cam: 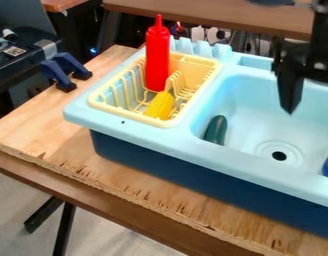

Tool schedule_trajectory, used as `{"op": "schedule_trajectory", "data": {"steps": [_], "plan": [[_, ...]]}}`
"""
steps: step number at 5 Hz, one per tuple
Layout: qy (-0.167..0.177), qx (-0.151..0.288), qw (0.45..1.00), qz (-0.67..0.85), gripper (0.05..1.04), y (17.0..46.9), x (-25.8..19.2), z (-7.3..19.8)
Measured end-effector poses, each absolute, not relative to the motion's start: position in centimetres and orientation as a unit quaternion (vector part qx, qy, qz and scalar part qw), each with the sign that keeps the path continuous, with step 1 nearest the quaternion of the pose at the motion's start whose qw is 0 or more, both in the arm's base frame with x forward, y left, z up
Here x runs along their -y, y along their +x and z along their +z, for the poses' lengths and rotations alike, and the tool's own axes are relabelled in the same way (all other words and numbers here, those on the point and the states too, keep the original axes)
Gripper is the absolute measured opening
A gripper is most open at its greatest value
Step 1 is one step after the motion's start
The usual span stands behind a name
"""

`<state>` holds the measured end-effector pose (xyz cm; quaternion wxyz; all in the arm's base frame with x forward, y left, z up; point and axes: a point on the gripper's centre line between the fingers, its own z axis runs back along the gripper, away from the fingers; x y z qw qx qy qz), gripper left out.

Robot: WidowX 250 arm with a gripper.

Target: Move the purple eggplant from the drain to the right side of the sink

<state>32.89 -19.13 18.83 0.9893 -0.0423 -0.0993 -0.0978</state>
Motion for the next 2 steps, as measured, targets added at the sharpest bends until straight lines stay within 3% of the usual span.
{"op": "schedule_trajectory", "data": {"steps": [1,2], "plan": [[0.015,0.046,0.993,-0.105,1.001,32.7,17.8,19.2],[0.020,0.021,0.995,-0.094,1.001,32.9,16.0,18.5]]}}
